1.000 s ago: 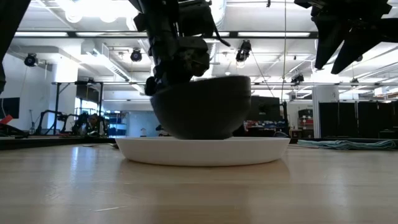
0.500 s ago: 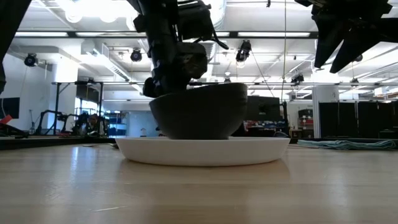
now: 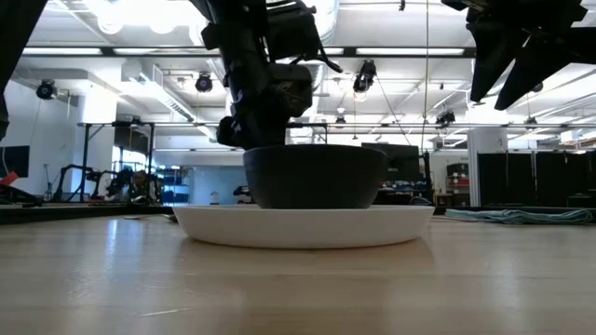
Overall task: Set table place
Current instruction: Put the fork to the right of the white plate
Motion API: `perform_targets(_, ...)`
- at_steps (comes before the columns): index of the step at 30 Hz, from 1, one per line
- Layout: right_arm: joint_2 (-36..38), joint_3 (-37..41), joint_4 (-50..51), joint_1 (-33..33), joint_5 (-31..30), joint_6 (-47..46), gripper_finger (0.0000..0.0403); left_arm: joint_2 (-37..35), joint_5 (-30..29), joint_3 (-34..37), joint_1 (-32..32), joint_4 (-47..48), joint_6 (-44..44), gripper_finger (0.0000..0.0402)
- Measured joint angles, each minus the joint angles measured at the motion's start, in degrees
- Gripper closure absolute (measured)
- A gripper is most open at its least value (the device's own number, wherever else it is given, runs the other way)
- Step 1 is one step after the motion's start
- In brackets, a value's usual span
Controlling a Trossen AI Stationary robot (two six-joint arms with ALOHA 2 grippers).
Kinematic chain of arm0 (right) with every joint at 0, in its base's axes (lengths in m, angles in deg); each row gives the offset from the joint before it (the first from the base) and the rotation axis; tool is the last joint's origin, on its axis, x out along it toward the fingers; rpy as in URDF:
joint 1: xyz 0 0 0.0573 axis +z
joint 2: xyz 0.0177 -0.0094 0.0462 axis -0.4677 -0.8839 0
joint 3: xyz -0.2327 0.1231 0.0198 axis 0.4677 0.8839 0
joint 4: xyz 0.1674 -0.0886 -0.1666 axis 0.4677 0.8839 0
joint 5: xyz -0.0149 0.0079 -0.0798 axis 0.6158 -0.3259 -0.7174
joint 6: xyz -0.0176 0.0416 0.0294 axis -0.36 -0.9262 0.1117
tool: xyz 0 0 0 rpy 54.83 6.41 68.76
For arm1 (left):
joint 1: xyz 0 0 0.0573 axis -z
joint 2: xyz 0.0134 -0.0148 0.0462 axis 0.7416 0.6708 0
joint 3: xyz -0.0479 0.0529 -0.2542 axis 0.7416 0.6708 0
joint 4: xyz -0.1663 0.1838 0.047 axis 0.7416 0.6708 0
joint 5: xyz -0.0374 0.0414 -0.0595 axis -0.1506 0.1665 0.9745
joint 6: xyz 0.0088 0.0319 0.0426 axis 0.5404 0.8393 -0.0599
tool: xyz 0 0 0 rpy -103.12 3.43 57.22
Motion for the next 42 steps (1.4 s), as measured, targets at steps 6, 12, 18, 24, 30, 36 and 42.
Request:
perform_targets(6, 0.0, 0.0, 0.2, 0.0, 0.0, 1.0, 0.0252, -0.1, -0.1, 0.0, 0.1, 4.8, 1.5, 0.0313)
perform_targets(12, 0.0, 0.0, 0.3, -0.2, -0.1, 1.6, 0.0252, -0.4, -1.1, 0.2, 0.1, 5.5, 1.5, 0.0313)
perform_targets(18, 0.0, 0.0, 0.4, -0.2, -0.1, 1.6, 0.0252, -2.0, -1.1, 0.2, 0.5, 5.6, 1.5, 0.0313)
perform_targets(24, 0.0, 0.0, 0.2, -0.2, -0.1, 1.6, 0.0252, -4.5, -0.9, 0.3, 1.9, 6.0, 1.5, 0.0313)
perform_targets(30, 1.2, -0.1, -2.4, -1.2, 0.0, 8.4, 0.0252, -11.4, -0.7, 0.3, 3.2, 5.7, 4.1, 0.0313)
perform_targets(36, 4.6, -0.8, -2.8, -7.4, 3.6, 21.0, 0.0253, -19.7, -1.0, 0.5, 3.4, 5.1, 9.0, 0.0313)
perform_targets(42, 9.4, -0.8, -4.2, -16.1, 7.5, 33.3, 0.0261, -25.4, -1.0, 1.3, 3.5, 5.5, 7.8, 0.0313)
